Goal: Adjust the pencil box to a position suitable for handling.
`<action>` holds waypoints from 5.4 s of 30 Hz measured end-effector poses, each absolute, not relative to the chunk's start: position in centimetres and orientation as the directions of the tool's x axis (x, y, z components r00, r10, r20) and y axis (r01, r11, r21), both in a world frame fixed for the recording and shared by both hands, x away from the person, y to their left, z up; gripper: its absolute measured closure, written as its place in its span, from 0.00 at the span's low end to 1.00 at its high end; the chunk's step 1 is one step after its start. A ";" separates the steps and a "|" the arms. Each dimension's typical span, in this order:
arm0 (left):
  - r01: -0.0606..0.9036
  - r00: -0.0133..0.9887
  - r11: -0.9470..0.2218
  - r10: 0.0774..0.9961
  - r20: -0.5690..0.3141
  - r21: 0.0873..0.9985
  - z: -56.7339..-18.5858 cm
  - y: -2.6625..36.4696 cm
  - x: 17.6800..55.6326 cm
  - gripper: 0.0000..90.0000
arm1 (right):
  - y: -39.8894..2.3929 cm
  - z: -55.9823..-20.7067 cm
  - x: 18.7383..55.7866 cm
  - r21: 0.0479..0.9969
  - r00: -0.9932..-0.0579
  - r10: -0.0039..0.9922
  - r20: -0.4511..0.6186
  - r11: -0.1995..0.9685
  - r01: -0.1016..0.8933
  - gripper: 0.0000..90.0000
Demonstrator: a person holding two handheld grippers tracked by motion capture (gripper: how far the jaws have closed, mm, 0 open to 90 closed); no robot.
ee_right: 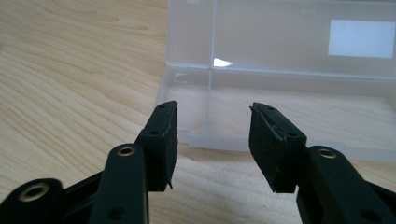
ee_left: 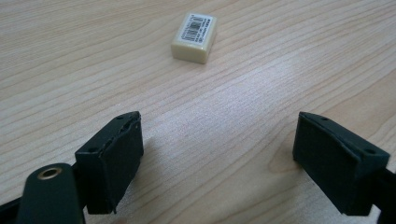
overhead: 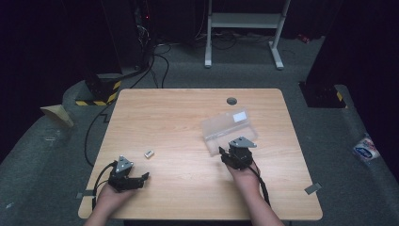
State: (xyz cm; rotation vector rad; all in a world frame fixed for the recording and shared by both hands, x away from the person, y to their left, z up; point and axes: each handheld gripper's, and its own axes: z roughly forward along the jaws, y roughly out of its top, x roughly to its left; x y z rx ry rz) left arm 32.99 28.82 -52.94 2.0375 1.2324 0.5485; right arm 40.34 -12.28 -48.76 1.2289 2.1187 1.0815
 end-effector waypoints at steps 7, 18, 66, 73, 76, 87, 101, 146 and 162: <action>0.598 0.462 -0.317 0.887 0.006 0.736 -52.9 28.8 33.0 0.18 | -11.9 -48.8 41.4 0.810 -0.508 0.861 0.010 0.291 0.509 0.71; 0.598 0.462 -0.317 0.887 0.006 0.736 -52.9 28.8 33.0 0.18 | -10.9 -49.8 42.4 0.791 -0.521 0.853 0.003 0.317 0.524 0.84; 0.598 0.462 -0.317 0.887 0.007 0.736 -52.9 28.8 33.0 0.18 | -9.3 -51.4 40.3 0.772 -0.560 0.829 0.009 0.350 0.530 0.97; 0.599 0.463 -0.318 0.887 0.006 0.735 -52.9 28.8 33.0 0.18 | -8.6 -51.3 38.4 0.784 -0.591 0.807 0.013 0.358 0.507 0.97; 0.598 0.462 -0.316 0.887 0.006 0.736 -52.9 28.8 33.0 0.18 | -8.2 -51.2 37.6 0.789 -0.609 0.793 0.010 0.368 0.492 0.97; 0.597 0.463 -0.317 0.886 0.006 0.737 -53.0 28.8 32.9 0.18 | -7.1 -51.1 35.9 0.802 -0.645 0.764 0.020 0.373 0.466 0.88; 0.597 0.464 -0.318 0.886 0.006 0.737 -52.9 28.8 32.9 0.18 | -15.5 -48.7 40.4 0.812 -0.457 0.888 -0.052 0.304 0.498 0.84; 0.597 0.464 -0.318 0.886 0.007 0.737 -52.9 28.8 32.9 0.18 | -17.4 -51.6 39.7 0.785 -0.405 0.914 -0.023 0.267 0.559 0.85; 0.596 0.464 -0.318 0.886 0.007 0.737 -52.9 28.8 32.9 0.18 | -15.4 -51.6 38.6 0.777 -0.446 0.895 -0.014 0.290 0.559 0.88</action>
